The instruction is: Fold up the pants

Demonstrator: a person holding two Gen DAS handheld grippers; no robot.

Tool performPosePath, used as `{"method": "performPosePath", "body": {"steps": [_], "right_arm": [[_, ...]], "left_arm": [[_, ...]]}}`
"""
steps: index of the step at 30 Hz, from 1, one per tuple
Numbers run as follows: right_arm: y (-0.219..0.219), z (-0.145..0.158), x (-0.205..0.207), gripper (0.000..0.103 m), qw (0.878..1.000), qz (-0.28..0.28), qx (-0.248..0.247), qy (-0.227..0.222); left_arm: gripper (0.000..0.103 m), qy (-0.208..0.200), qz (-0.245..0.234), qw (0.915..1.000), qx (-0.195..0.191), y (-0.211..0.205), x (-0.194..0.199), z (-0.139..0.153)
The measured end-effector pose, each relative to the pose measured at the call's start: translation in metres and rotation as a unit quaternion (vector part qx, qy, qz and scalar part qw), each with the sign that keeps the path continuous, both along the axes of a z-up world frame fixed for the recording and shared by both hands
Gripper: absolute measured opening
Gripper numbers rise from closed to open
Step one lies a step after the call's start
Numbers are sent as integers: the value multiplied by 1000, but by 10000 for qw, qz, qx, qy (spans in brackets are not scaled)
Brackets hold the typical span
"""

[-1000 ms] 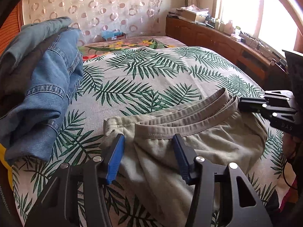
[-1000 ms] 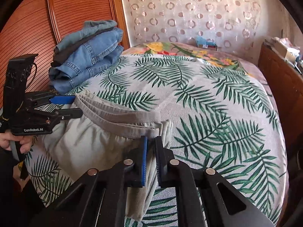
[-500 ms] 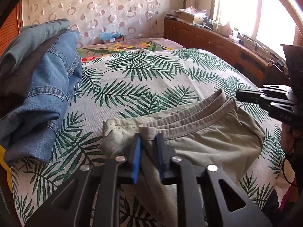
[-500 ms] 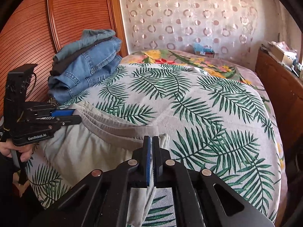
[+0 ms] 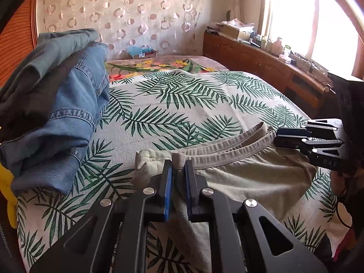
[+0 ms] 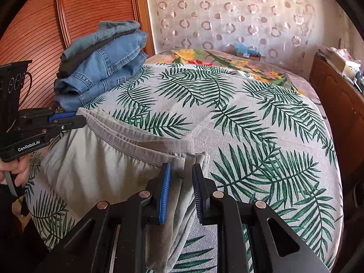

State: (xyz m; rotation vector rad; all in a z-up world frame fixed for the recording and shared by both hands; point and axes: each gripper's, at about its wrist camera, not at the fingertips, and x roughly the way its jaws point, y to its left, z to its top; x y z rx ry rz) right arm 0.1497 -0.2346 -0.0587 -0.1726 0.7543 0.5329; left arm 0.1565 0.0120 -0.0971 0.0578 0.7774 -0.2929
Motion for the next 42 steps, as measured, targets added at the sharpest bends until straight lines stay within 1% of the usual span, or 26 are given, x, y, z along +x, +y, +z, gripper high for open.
{"method": "performPosePath", "body": {"steps": [6, 9, 11, 12, 13, 14, 19, 22, 25, 27, 29, 31, 33, 34, 35, 38, 42], "right_arm": [[8, 2, 0, 20, 9999, 139, -33, -81], [12, -1, 4, 20, 9998, 181, -123, -34], [14, -5, 8, 20, 9996, 161, -201, 95], [14, -6, 9, 18, 9996, 140, -208, 134], [14, -6, 9, 10, 9996, 146, -191, 134], [15, -5, 8, 5, 9996, 164, -201, 88], [11, 14, 0, 4, 9989, -14, -21, -458], [15, 15, 5, 4, 9986, -73, -121, -502], [22, 4, 16, 4, 9989, -73, -282, -363], [23, -5, 25, 4, 9995, -81, -285, -142], [22, -6, 26, 4, 9995, -102, -261, -109], [21, -2, 23, 4, 9996, -144, -207, -136], [16, 4, 19, 8, 9996, -210, -130, -164], [14, 6, 15, 9, 9995, -228, -115, -184], [11, 9, 9, 12, 9995, -230, -94, -198], [1, 15, -10, 17, 9996, -152, 36, -236], [-16, 15, -39, 28, 9996, -147, 171, -179]], "left_arm": [[12, 1, -8, 10000, 46, -1, -1, -2], [12, 8, -9, 10000, 80, -2, -1, -3], [12, 23, -14, 10000, 95, -3, -1, -3], [12, 33, -22, 9999, 106, -3, -1, -4], [12, 38, -22, 9999, 129, -3, -1, -4], [12, 38, -22, 9999, 139, -3, -1, -5], [12, 11, -1, 10000, 68, -1, -1, -3], [12, 3, 15, 9999, 102, -3, 0, -2], [12, 17, 32, 9999, 114, -4, 0, -2], [13, 43, 23, 10000, 83, -3, -2, 0], [16, 58, 57, 9999, 123, -3, -6, 2], [22, 39, 89, 9998, 161, -2, -10, 4], [39, 3, 85, 9999, 126, -1, -18, 8], [44, -7, 65, 9999, 100, -1, -21, 8], [47, -27, 28, 10000, 63, -1, -26, 9], [47, 4, -50, 9999, 93, -4, -37, 8], [47, 136, -159, 9996, 184, -9, -47, -1]]}}
